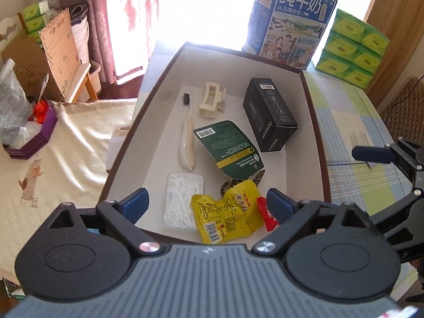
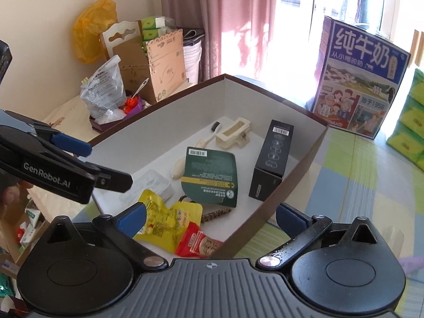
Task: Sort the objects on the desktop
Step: 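Withdraw both tools from the box toward the cup and lavender tube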
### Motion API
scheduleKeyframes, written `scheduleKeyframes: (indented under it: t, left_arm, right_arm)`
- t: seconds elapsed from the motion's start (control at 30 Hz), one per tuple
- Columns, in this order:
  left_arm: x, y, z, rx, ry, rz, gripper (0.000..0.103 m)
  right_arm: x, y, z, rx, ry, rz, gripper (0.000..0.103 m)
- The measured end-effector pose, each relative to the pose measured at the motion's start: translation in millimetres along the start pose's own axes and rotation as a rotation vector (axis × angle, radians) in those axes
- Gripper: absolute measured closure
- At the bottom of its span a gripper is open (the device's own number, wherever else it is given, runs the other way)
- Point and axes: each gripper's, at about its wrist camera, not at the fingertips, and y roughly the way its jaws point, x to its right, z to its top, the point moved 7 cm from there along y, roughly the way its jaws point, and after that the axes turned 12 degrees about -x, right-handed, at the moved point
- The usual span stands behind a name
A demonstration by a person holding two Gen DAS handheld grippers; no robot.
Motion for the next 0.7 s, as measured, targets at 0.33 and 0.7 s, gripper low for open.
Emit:
scheduleKeyframes:
  t: [0.33,0.7]
  left_arm:
    - [8,-23,-16,0.037,0.005,0.023,0.008]
    - [18,-44,-57,0.041,-0.015,0.031,0.008]
  right_arm:
    - [-7,-17,-18,0.011,0.016,0.019,0.002]
    - [-16,-40,-48,0.012,0.004,0.059,0.002]
